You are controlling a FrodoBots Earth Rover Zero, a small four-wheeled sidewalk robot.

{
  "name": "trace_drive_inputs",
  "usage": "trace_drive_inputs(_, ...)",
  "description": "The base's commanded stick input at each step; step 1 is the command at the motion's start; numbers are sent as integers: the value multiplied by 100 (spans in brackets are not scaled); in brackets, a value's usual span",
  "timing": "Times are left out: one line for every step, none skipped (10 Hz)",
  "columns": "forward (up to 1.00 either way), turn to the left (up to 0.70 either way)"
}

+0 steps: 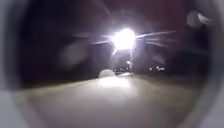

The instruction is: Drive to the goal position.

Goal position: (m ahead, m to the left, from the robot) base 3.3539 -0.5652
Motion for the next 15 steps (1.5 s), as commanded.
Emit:
trace_drive_inputs(100,6)
trace_drive_inputs(100,5)
trace_drive_inputs(100,3)
trace_drive_inputs(100,2)
trace_drive_inputs(100,2)
trace_drive_inputs(100,1)
trace_drive_inputs(100,0)
trace_drive_inputs(100,-1)
trace_drive_inputs(100,-2)
trace_drive_inputs(100,-2)
trace_drive_inputs(100,-2)
trace_drive_inputs(100,-2)
trace_drive_inputs(100,-4)
trace_drive_inputs(100,-9)
trace_drive_inputs(100,-6)
